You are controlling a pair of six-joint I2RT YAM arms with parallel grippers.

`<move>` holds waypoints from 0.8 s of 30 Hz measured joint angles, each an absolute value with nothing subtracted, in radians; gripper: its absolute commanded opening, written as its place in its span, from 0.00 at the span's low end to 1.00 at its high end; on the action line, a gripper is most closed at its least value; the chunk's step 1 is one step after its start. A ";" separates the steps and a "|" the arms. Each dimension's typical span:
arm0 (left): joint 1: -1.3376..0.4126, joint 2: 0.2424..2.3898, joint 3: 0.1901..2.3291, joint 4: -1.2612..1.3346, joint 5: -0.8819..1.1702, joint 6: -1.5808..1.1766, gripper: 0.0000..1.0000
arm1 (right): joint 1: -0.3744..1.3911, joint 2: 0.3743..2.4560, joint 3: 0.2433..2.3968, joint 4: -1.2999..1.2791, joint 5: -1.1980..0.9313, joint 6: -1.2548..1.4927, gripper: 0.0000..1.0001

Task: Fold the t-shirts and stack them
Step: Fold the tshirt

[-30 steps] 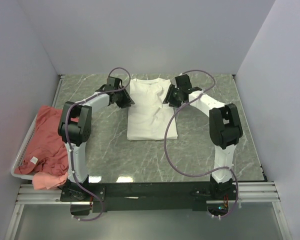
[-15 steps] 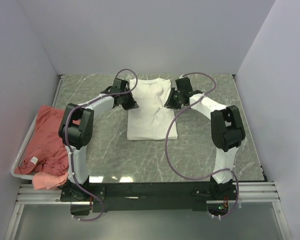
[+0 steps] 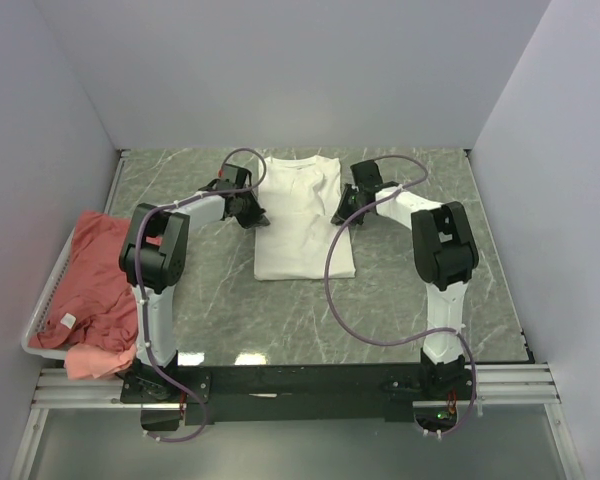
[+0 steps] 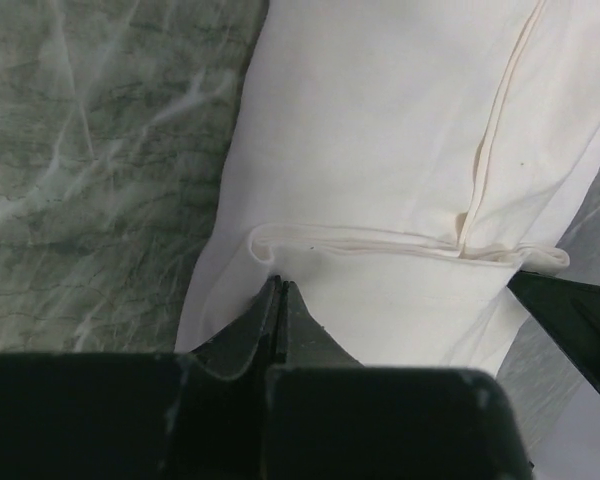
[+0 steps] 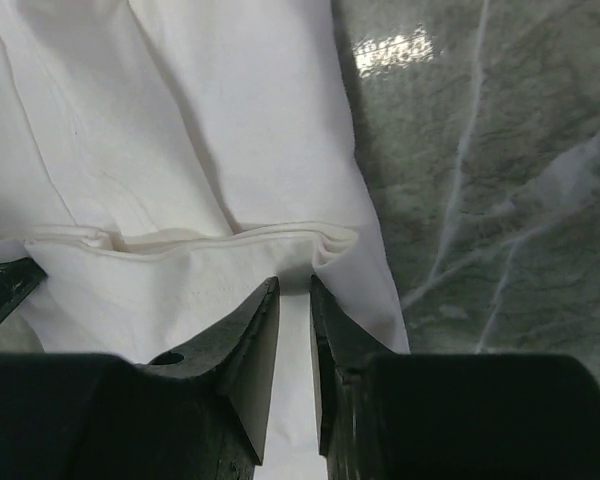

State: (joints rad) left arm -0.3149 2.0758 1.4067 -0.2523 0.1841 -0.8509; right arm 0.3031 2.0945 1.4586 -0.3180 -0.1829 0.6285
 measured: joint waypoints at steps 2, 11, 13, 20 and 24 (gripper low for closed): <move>-0.312 2.076 1.402 -0.249 0.184 -0.860 0.01 | 0.293 2.094 1.456 -0.317 -0.189 0.638 0.27; -0.295 2.076 1.391 -0.233 0.212 -0.881 0.01 | 0.252 2.094 1.444 -0.310 -0.257 0.665 0.27; -0.292 2.076 1.391 -0.233 0.215 -0.881 0.01 | 0.238 2.094 1.436 -0.299 -0.285 0.671 0.27; -0.278 2.075 1.407 -0.250 0.236 -0.870 0.04 | 0.200 2.088 1.433 -0.301 -0.329 0.674 0.28; -0.258 2.062 1.428 -0.265 0.251 -0.849 0.21 | 0.186 2.048 1.433 -0.319 -0.334 0.671 0.28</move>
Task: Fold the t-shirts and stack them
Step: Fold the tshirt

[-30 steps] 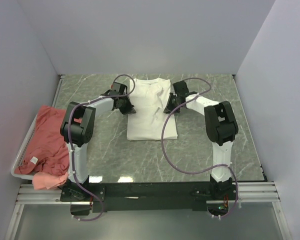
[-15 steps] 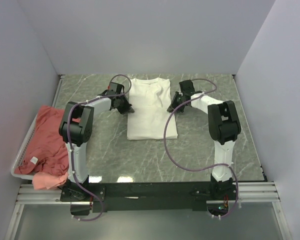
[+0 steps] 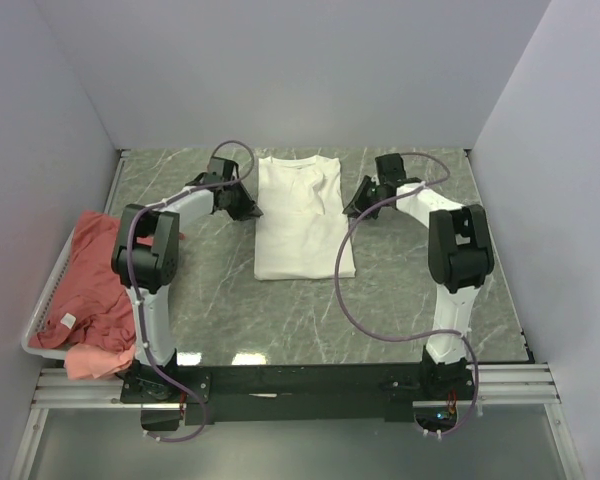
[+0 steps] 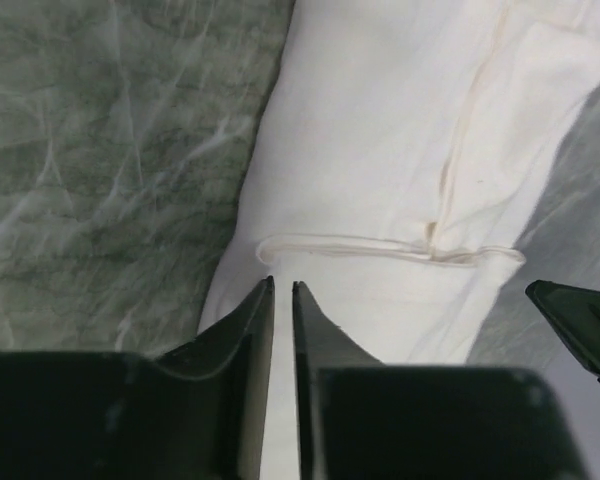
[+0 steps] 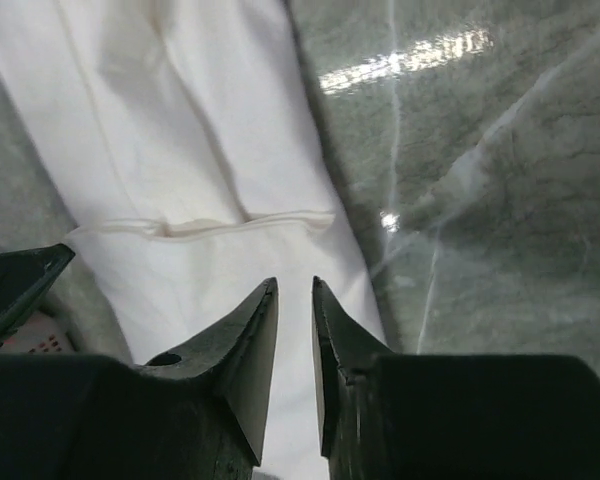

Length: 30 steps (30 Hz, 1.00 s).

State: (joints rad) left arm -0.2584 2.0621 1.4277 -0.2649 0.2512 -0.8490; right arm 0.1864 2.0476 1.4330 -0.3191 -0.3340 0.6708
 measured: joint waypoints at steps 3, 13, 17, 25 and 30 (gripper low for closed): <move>-0.248 2.011 1.430 -0.281 0.257 -0.847 0.20 | 0.185 1.978 1.422 -0.318 -0.335 0.668 0.28; -0.358 1.678 1.213 -0.235 0.261 -0.885 0.01 | 0.303 1.680 1.156 -0.227 -0.350 0.698 0.28; -0.437 1.637 1.061 -0.194 0.266 -0.915 0.01 | 0.383 1.654 1.046 -0.187 -0.355 0.719 0.28; -0.464 1.632 0.813 -0.136 0.263 -0.968 0.01 | 0.411 1.650 0.825 -0.103 -0.361 0.748 0.27; -0.463 1.626 0.753 -0.088 0.262 -0.991 0.01 | 0.355 1.647 0.723 0.003 -0.421 0.783 0.27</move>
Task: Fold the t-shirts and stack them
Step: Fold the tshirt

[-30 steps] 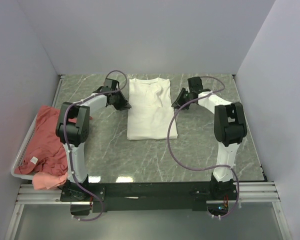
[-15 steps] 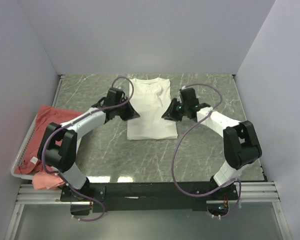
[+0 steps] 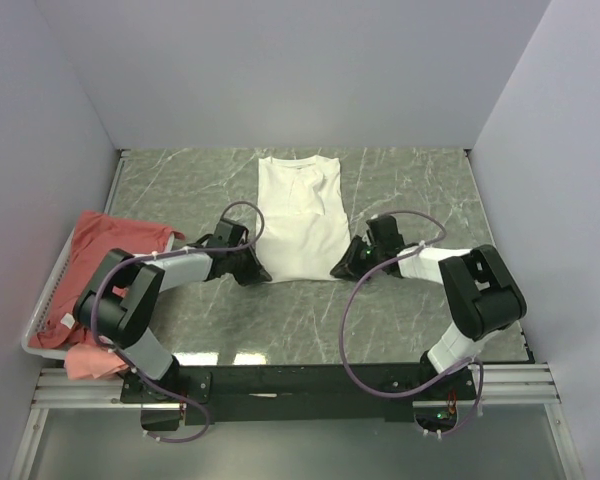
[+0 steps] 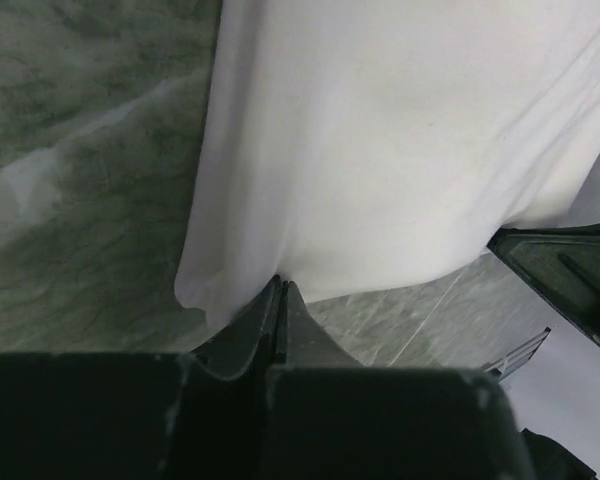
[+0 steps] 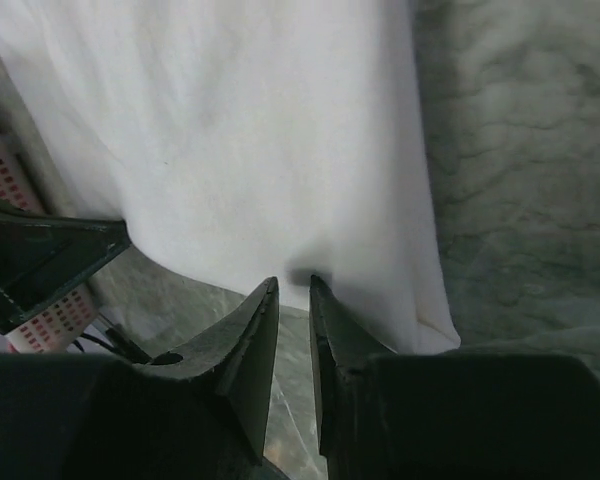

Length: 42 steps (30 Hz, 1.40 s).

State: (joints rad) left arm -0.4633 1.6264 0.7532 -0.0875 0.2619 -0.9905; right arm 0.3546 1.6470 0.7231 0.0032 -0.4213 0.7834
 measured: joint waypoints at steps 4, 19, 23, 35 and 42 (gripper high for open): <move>-0.455 1.595 0.721 -0.067 0.255 -0.991 0.01 | 0.295 1.615 0.653 0.075 -0.460 0.802 0.27; -0.372 1.468 0.658 -0.098 0.237 -0.989 0.22 | 0.156 1.471 0.483 0.112 -0.504 0.836 0.33; -0.359 1.399 0.648 -0.117 0.229 -0.990 0.44 | 0.134 1.385 0.471 0.046 -0.451 0.821 0.45; -0.422 1.382 0.603 -0.102 0.220 -1.009 0.63 | 0.147 1.384 0.505 -0.007 -0.363 0.748 0.49; -0.443 1.398 0.575 -0.085 0.176 -1.067 0.57 | 0.177 1.432 0.527 0.037 -0.349 0.760 0.47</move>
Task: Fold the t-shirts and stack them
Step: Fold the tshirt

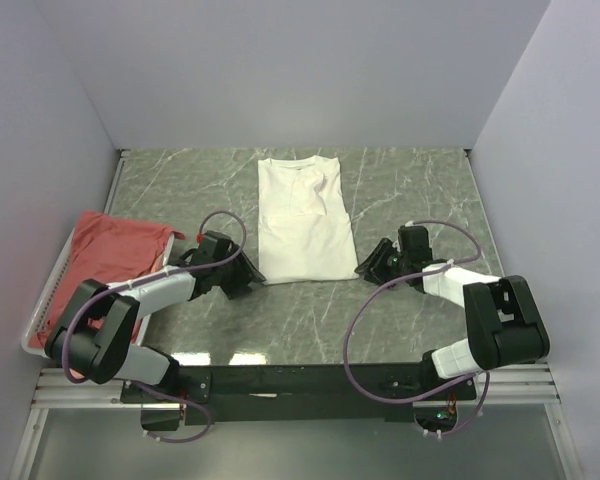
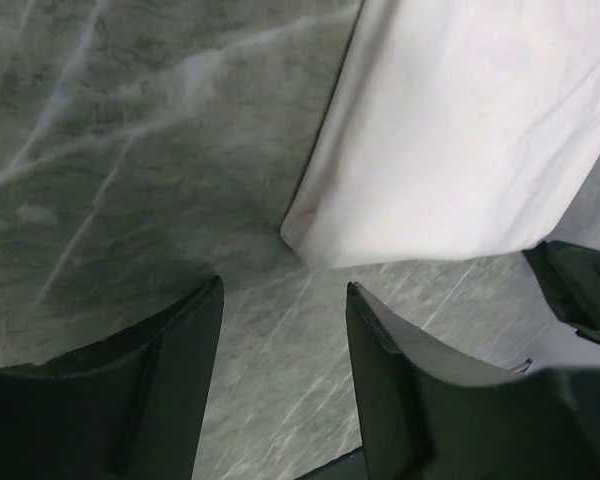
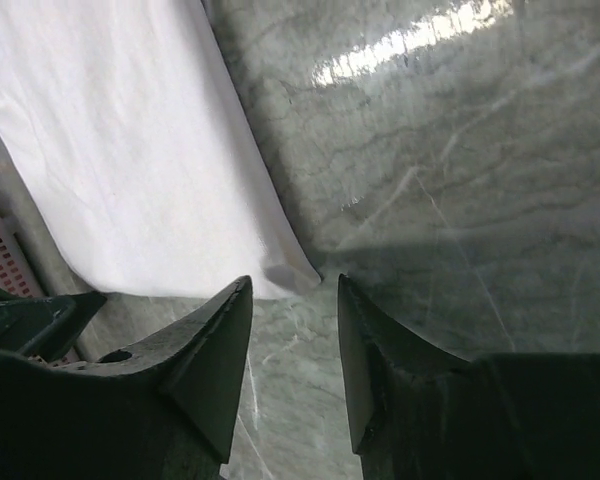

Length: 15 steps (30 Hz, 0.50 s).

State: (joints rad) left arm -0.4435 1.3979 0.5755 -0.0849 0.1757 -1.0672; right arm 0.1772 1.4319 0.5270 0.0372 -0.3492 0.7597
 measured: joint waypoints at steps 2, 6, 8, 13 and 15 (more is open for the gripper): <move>-0.446 1.405 0.575 -0.075 0.161 -1.084 0.55 | 0.183 1.444 0.533 0.050 -0.345 0.765 0.45; -0.449 1.430 0.575 -0.038 0.150 -1.112 0.50 | 0.194 1.472 0.544 0.078 -0.339 0.776 0.43; -0.450 1.447 0.576 -0.011 0.152 -1.124 0.47 | 0.197 1.480 0.546 0.091 -0.339 0.781 0.42; -0.455 1.484 0.582 0.045 0.152 -1.146 0.41 | 0.202 1.492 0.550 0.106 -0.336 0.789 0.40; -0.456 1.491 0.582 0.052 0.152 -1.148 0.37 | 0.204 1.496 0.550 0.112 -0.333 0.791 0.36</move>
State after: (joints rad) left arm -0.4561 1.4914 0.5823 0.0517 0.1516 -1.1477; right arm 0.2039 1.4956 0.5499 0.1116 -0.3332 0.7910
